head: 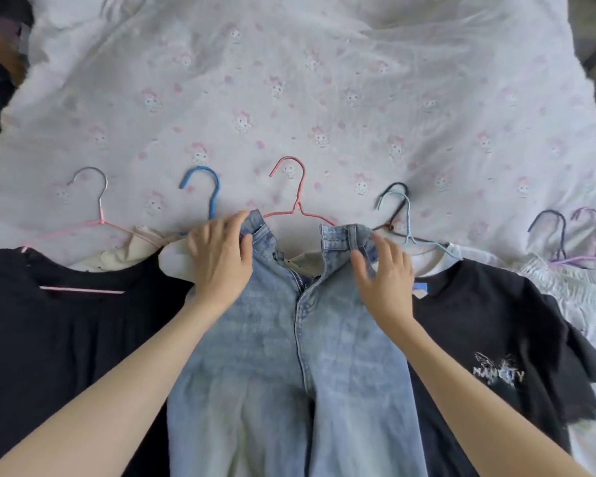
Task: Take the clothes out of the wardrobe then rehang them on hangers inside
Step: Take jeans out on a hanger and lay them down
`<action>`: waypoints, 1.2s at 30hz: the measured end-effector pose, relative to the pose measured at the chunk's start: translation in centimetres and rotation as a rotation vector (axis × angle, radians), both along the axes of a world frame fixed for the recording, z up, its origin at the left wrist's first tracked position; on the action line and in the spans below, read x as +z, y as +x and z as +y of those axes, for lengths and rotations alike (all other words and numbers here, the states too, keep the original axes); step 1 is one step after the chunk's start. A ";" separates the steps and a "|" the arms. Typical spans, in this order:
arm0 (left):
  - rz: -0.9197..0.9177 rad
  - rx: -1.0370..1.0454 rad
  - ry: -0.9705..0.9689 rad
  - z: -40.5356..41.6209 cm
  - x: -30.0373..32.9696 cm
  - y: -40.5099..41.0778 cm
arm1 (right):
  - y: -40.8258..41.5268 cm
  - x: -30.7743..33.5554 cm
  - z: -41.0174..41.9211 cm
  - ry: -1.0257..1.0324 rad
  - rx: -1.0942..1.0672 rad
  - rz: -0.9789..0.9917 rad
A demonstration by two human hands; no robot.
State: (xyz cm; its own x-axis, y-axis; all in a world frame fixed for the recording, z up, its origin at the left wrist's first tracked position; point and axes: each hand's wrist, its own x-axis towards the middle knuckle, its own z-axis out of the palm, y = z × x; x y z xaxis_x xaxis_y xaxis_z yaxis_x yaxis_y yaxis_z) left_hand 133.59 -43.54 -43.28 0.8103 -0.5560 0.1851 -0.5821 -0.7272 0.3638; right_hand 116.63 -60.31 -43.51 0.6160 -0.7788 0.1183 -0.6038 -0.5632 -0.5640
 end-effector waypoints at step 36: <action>0.211 -0.674 0.259 12.4 11.3 -29.8 | -36.9 11.3 21.6 0.116 -0.181 0.394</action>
